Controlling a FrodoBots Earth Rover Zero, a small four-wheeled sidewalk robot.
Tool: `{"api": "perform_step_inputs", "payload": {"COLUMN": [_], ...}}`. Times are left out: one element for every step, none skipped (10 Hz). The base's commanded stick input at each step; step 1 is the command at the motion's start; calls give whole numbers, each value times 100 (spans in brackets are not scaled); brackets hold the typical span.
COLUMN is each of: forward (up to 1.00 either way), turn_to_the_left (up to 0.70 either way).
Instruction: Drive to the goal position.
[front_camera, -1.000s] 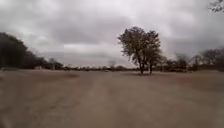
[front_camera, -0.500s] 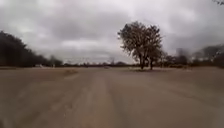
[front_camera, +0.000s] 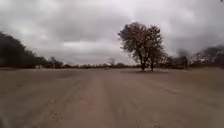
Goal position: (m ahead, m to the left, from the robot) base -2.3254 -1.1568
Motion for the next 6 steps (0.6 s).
{"api": "perform_step_inputs", "payload": {"forward": [70,70,70,70,70,70], "turn_to_the_left": [-1,-1,-1,-1,-1,0]}}
